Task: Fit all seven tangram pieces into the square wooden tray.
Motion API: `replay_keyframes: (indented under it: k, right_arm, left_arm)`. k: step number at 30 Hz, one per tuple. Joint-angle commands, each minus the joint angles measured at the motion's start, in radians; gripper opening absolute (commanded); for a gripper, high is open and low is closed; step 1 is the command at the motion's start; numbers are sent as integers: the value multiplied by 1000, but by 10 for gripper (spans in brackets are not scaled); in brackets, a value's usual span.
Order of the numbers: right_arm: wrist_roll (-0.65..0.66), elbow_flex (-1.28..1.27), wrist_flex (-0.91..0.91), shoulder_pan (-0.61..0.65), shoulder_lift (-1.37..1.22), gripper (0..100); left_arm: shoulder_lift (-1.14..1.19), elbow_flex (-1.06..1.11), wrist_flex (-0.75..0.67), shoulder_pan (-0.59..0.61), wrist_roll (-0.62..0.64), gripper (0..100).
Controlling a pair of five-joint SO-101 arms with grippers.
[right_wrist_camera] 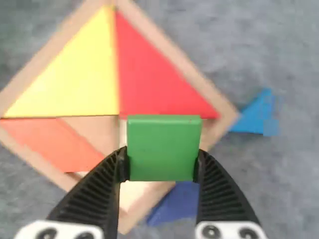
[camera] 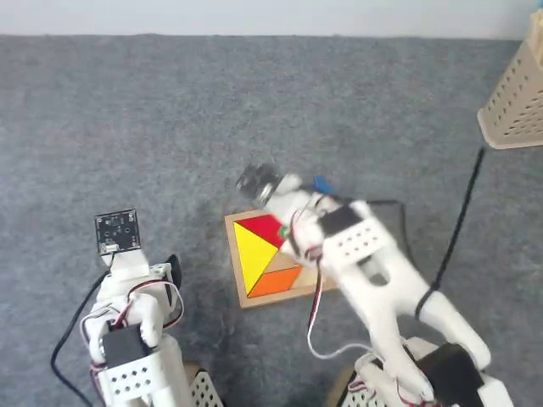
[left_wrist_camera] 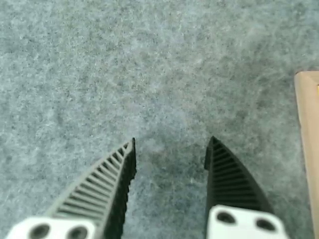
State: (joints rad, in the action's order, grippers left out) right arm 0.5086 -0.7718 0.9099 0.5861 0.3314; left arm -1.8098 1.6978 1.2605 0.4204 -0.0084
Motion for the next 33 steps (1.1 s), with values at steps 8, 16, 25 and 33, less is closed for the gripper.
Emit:
replay_keyframes:
  k: [8, 16, 25, 33]
  right_arm:
    - [-12, -48, -108, 13, -64, 69]
    - [-12, -48, -101, 15, -71, 165]
    - [-12, -48, -88, 15, -71, 184]
    - [-6, -48, -70, 16, -70, 235]
  left_arm:
    - [-15, -13, 5, -2, -5, 216]
    - [-15, -13, 5, -2, -5, 216]
    - [-15, -13, 5, -2, -5, 216]
    - [-15, -13, 5, -2, -5, 216]
